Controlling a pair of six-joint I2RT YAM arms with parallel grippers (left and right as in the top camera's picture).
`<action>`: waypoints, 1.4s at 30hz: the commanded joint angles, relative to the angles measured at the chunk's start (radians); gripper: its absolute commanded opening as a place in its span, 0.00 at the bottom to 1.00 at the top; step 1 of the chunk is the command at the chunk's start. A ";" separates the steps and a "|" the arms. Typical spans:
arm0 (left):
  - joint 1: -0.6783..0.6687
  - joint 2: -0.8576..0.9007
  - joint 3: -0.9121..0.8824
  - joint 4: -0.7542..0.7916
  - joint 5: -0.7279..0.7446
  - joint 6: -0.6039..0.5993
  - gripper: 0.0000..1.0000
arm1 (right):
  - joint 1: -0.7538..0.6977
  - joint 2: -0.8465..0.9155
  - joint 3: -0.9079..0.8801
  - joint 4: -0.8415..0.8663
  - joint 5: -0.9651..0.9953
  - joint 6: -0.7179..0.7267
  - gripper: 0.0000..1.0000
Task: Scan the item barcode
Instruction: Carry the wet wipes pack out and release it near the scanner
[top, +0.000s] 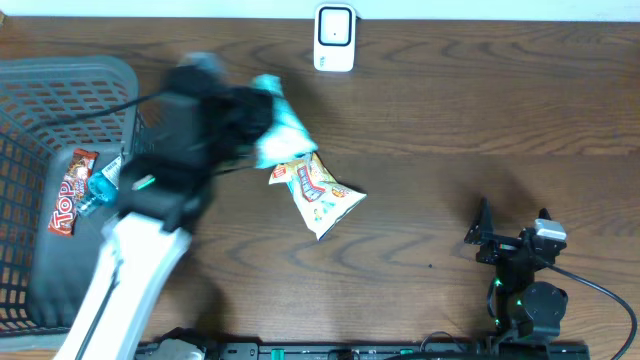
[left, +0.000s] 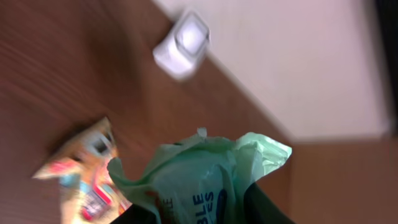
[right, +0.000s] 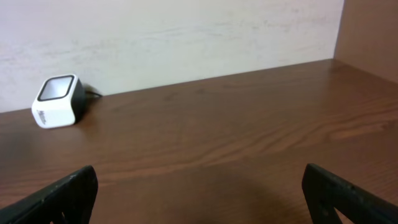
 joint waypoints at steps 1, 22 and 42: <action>-0.149 0.201 0.008 0.094 -0.112 0.016 0.30 | -0.006 -0.005 -0.001 -0.003 0.005 -0.011 0.99; -0.178 0.879 0.006 -0.014 -0.216 -0.004 0.30 | -0.006 -0.005 -0.001 -0.003 0.004 -0.011 0.99; -0.414 0.710 0.076 0.208 -0.215 0.066 0.41 | -0.006 -0.005 -0.001 -0.003 0.004 -0.011 0.99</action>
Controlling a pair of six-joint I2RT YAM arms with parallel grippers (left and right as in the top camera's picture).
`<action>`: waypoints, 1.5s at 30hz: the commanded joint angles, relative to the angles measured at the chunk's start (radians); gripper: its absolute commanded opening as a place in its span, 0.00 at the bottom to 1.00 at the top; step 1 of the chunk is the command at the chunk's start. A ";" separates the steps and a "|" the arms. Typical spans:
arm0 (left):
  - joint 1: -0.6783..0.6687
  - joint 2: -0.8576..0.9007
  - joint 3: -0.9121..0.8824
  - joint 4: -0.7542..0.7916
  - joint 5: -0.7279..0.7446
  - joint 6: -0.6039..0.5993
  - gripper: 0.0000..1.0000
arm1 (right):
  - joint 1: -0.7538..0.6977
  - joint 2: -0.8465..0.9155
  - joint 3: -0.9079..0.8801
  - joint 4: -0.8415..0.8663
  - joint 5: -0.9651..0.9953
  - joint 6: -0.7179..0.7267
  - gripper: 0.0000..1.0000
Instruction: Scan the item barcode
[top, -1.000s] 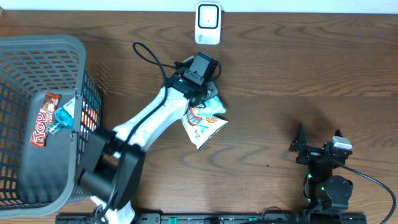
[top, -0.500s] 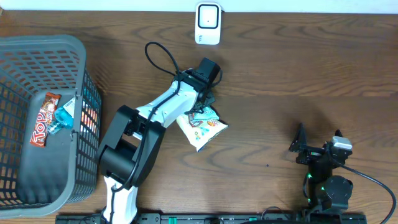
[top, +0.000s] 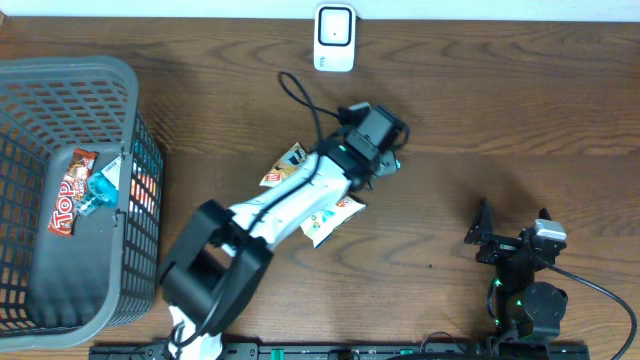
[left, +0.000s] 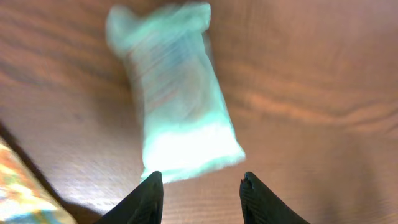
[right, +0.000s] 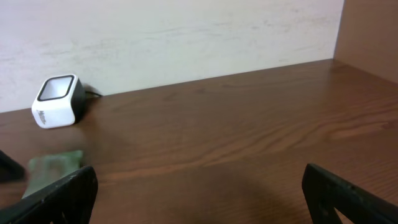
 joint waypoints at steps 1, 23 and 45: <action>-0.034 0.058 0.002 0.000 -0.033 0.013 0.41 | -0.006 -0.004 -0.001 -0.003 0.005 -0.011 0.99; 0.623 -0.572 0.302 -0.570 -0.112 0.216 0.93 | -0.006 -0.004 -0.001 -0.003 0.004 -0.011 0.99; 1.143 -0.273 0.181 -0.879 -0.107 -0.497 0.94 | -0.006 -0.004 -0.001 -0.003 0.004 -0.011 0.99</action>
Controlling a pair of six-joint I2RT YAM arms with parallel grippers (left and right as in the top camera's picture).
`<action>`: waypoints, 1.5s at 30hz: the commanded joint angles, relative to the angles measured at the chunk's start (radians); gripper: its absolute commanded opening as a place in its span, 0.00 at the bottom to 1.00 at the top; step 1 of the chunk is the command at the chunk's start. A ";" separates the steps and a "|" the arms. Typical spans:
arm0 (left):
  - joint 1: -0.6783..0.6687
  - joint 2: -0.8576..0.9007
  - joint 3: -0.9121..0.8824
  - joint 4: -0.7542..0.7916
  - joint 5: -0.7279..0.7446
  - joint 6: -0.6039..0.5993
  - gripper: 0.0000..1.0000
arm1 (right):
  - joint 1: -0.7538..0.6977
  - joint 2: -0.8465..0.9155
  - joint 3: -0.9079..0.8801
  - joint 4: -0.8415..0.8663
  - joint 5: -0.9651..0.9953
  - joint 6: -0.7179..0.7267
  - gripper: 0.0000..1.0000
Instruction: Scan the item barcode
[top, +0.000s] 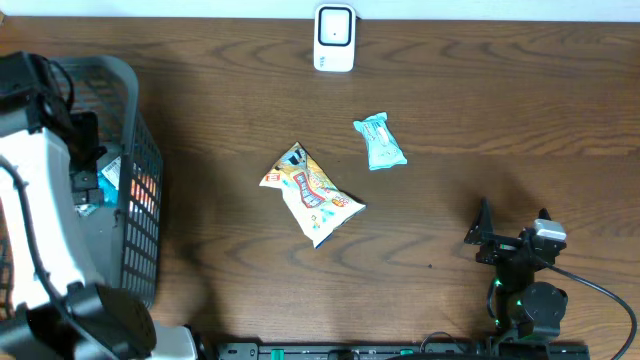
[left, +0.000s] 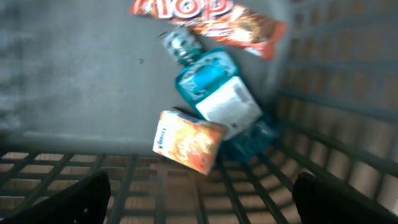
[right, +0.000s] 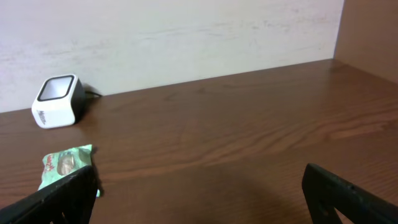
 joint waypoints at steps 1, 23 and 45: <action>0.000 0.063 -0.031 -0.006 -0.003 -0.107 0.94 | -0.006 -0.004 -0.001 -0.004 0.004 -0.011 0.99; -0.003 0.270 -0.041 0.092 0.069 -0.311 0.94 | -0.006 -0.004 -0.001 -0.004 0.004 -0.011 0.99; 0.001 0.505 -0.040 0.159 -0.060 -0.139 0.65 | -0.006 -0.004 -0.001 -0.004 0.004 -0.011 0.99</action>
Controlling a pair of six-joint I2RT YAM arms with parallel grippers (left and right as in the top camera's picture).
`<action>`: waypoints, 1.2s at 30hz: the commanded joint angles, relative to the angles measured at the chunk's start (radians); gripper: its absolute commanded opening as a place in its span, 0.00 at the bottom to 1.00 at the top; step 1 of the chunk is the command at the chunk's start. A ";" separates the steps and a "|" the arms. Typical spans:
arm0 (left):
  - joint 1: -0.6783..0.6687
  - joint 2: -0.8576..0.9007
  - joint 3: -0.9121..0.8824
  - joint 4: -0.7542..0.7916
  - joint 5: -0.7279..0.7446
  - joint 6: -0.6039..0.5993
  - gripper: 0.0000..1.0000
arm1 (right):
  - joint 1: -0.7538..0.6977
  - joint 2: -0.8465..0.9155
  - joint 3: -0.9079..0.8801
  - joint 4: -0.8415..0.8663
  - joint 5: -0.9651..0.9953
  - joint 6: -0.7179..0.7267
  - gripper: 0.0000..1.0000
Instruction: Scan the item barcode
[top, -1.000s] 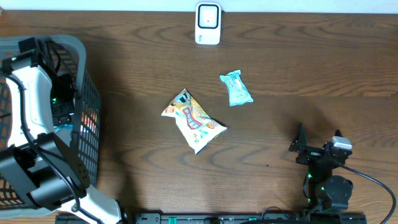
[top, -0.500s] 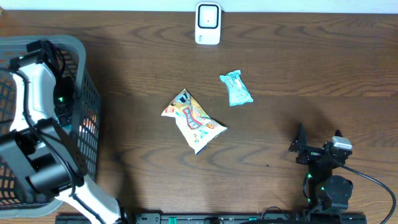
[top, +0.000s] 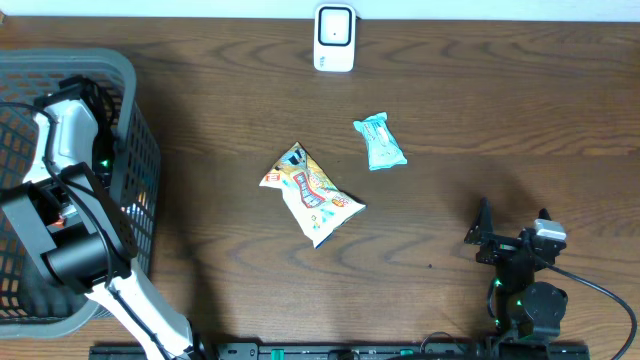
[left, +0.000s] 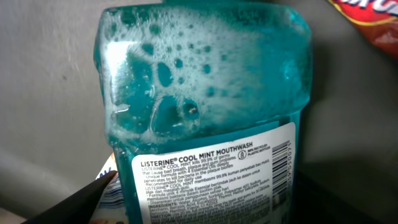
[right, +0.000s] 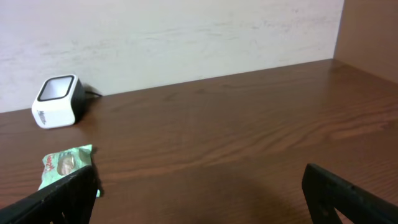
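Note:
A teal mouthwash bottle (left: 205, 74) with a white printed label fills the left wrist view. It lies in the grey basket (top: 130, 90), and its barcode shows at the label's right edge. My left gripper (left: 202, 186) is open, one finger on each side of the bottle's lower part. In the overhead view the left arm (top: 75, 130) reaches down into the basket and hides the bottle. The white scanner (top: 334, 38) stands at the table's far edge. My right gripper (top: 512, 222) is parked open at the front right with nothing between its fingers.
A mint-green packet (top: 380, 142) and a yellow snack bag (top: 312, 192) lie in the middle of the table. Beside the bottle in the basket are a red wrapper (left: 367, 15) and a small box (left: 109, 186). The right wrist view shows the scanner (right: 58, 101) and the packet (right: 65, 165).
My left gripper was above the basket's contents and is now low inside the basket, its open fingers on either side of the mouthwash bottle. The right arm has not moved.
My left gripper held the mint-green packet above the table near the snack bag. Then the packet lay on the table right of the bag with the gripper open over it. Then the gripper hung open over the basket, and now it brackets the bottle.

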 joint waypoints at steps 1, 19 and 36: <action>0.001 0.060 -0.011 0.002 -0.071 0.125 0.64 | -0.006 -0.004 -0.001 -0.003 0.005 -0.011 0.99; 0.001 -0.226 -0.002 -0.006 -0.176 0.314 0.59 | -0.006 -0.004 -0.001 -0.003 0.005 -0.011 0.99; -0.003 -0.224 -0.169 -0.115 -0.080 0.477 0.89 | -0.006 -0.004 -0.001 -0.003 0.004 -0.011 0.99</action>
